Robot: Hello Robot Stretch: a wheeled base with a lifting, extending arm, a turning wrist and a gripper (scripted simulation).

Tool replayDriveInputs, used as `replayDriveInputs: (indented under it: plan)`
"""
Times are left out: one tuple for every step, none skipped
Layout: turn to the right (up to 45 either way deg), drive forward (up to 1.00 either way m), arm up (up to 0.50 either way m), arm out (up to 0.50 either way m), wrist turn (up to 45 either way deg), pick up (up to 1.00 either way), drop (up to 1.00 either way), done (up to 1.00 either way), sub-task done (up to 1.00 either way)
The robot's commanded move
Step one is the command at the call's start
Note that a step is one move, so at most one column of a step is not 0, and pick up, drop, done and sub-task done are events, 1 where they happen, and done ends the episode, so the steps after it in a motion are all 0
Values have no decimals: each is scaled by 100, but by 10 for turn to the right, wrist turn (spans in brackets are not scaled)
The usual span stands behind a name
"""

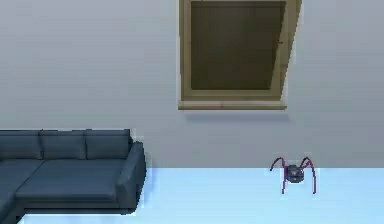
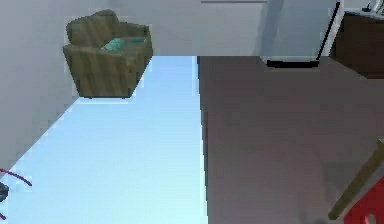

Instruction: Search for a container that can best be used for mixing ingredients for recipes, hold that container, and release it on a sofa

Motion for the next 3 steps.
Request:
replayDriveInputs:
  plan:
    - [-450, 0, 0, 0, 0, 0, 0, 0, 0]
    - [-450, 0, 0, 0, 0, 0, 0, 0, 0]
    - [-240, 0, 0, 0, 0, 0, 0, 0, 0]
